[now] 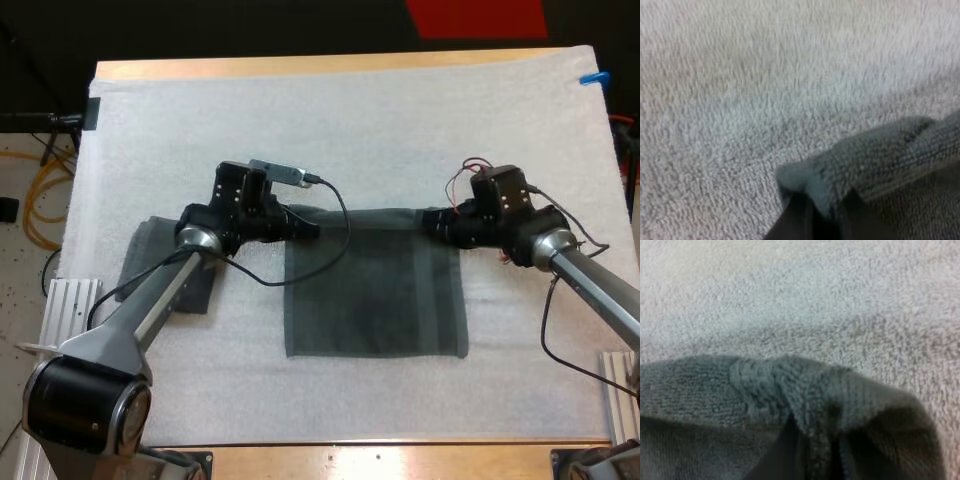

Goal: Pick towel from pile fold and stack

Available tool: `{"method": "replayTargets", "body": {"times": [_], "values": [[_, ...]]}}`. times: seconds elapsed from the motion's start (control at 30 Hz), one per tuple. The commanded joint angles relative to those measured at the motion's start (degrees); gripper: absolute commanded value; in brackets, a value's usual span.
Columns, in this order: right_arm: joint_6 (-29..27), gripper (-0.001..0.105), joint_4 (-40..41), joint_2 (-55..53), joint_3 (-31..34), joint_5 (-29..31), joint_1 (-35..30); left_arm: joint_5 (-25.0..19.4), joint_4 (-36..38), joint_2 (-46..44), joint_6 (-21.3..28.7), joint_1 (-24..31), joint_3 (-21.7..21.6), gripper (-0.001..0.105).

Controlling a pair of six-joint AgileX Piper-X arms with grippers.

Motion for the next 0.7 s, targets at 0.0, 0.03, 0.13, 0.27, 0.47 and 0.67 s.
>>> {"method": "replayTargets", "body": {"times": [0.0, 0.03, 0.13, 0.27, 0.47, 0.67], "values": [[0.0, 0.002, -1.21, 0.01, -0.69, -0.39, -0.76, 0.54, -1.38, -0.36, 0.27, 0.51, -0.2, 0.005], [0.0, 0.004, -1.86, 0.1, -0.69, -0.54, -0.83, 0.69, -1.49, -0.36, 0.55, 0.67, -0.2, 0.007], [0.57, 0.028, -4.51, 0.19, -0.83, -2.51, -1.0, 1.3, -2.77, -0.36, 1.58, 0.79, -0.2, 0.022], [0.26, 0.071, -5.9, 0.19, -2.73, -3.0, -1.23, 3.24, -4.01, -0.36, 1.58, 0.78, -0.72, 0.04], [-4.52, 0.073, -4.82, -0.74, -7.99, -3.23, -1.23, 4.47, -4.0, -3.32, 2.58, 0.79, -3.67, 0.039], [-9.97, 0.071, 0.17, -6.29, -10.81, -2.89, -1.23, 4.47, -3.15, -11.92, 5.98, 0.79, -4.15, 0.04]]}}
